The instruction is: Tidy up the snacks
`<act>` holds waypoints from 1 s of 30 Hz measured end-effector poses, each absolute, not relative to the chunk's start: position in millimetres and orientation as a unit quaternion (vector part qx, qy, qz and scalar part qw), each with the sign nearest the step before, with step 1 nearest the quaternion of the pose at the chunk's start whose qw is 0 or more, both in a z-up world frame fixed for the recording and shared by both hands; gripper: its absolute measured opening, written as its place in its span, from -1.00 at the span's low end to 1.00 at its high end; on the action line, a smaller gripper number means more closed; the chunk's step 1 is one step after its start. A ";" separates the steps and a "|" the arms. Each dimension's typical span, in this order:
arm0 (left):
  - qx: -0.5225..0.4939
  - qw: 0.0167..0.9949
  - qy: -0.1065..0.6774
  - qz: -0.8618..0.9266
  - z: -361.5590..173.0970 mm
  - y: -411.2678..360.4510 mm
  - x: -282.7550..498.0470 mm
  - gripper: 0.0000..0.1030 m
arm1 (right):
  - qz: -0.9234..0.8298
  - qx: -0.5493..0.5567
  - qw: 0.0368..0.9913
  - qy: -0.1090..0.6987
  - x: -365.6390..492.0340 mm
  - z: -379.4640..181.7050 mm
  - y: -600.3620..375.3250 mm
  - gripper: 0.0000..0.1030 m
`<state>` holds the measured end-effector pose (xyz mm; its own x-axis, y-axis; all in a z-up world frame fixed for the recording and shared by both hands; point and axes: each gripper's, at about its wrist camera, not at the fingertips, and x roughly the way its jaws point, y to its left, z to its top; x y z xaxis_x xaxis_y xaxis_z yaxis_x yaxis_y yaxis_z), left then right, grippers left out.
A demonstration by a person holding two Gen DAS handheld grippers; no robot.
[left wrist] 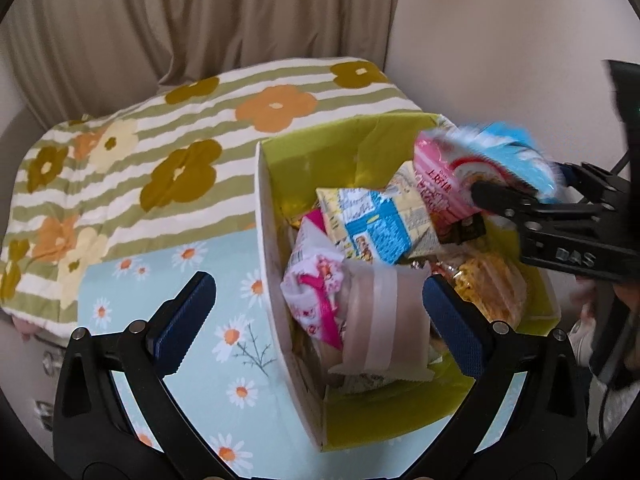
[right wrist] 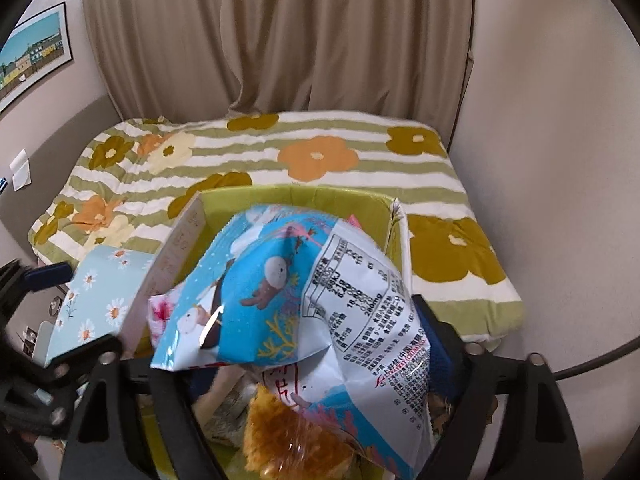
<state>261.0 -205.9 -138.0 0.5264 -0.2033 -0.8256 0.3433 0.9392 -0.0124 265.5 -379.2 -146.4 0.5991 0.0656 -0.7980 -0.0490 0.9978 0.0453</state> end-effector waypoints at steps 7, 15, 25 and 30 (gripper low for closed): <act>0.059 0.868 0.476 -0.133 -146.6 -187.4 247.7 0.99 | 0.038 0.022 0.895 0.445 253.6 -156.6 -380.2 0.99; 0.043 0.877 0.460 -0.131 -133.4 -162.7 224.8 0.99 | 0.076 0.012 0.917 0.391 215.6 -125.4 -354.0 0.99; 0.043 0.905 0.402 -0.131 -81.1 -116.6 177.6 0.99 | 0.057 0.020 0.935 0.350 163.0 -73.6 -312.7 0.99; 0.039 0.927 0.355 -0.114 -48.2 -80.8 131.1 0.99 | 0.037 0.034 0.947 0.317 116.2 -43.8 -288.2 0.99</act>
<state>131.1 -80.8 -48.2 0.7222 -0.1846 -0.6666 0.2397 0.9708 -0.0091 116.2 -288.2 -43.8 0.7964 0.0927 -0.5976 -0.0490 0.9948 0.0890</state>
